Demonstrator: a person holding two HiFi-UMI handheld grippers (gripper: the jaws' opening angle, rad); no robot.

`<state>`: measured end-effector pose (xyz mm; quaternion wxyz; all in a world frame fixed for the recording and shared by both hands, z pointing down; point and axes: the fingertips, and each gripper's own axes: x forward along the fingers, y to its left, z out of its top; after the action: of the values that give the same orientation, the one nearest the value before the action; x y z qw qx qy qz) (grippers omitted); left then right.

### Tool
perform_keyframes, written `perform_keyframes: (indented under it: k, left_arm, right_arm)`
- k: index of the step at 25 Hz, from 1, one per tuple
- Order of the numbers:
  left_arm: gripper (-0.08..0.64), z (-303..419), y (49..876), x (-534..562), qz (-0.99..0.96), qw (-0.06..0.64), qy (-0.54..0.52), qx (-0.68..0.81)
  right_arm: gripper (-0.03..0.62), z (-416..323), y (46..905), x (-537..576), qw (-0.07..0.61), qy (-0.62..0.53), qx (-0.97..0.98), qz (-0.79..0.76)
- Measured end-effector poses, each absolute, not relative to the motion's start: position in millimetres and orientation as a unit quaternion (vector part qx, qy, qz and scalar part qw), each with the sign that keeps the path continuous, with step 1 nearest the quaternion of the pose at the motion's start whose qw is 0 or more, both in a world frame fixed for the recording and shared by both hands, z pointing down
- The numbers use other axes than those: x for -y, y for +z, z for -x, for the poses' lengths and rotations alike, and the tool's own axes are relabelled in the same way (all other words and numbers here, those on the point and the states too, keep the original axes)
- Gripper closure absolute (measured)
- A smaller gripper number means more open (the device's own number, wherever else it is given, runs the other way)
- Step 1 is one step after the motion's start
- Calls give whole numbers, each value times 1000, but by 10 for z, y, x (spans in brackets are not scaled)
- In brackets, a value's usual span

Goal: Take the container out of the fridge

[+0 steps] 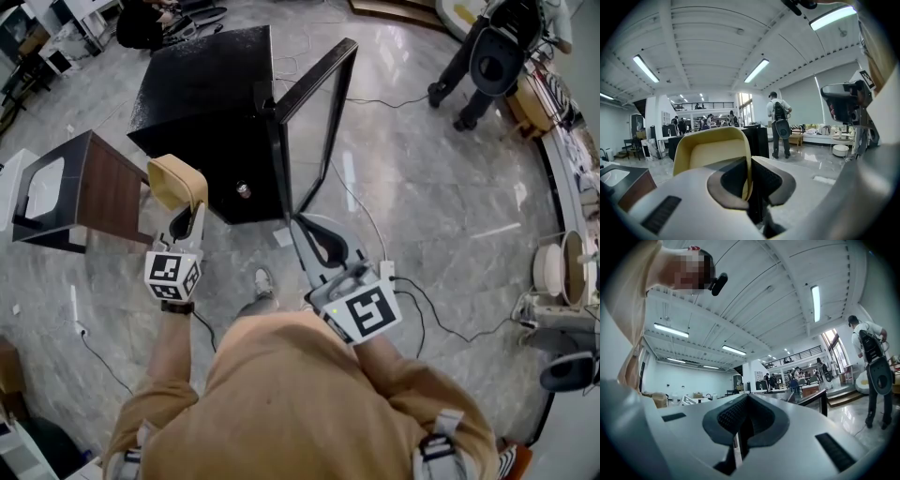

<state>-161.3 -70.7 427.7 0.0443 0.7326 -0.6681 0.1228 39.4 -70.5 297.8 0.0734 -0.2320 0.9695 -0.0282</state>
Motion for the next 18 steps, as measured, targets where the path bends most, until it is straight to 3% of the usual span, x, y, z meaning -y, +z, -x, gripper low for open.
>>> perform_keyframes:
  k: [18]
  left_arm:
    - [539, 1518, 3699, 48, -712, 21, 12, 702]
  right_arm:
    - [592, -467, 3110, 645, 50, -25, -972, 230]
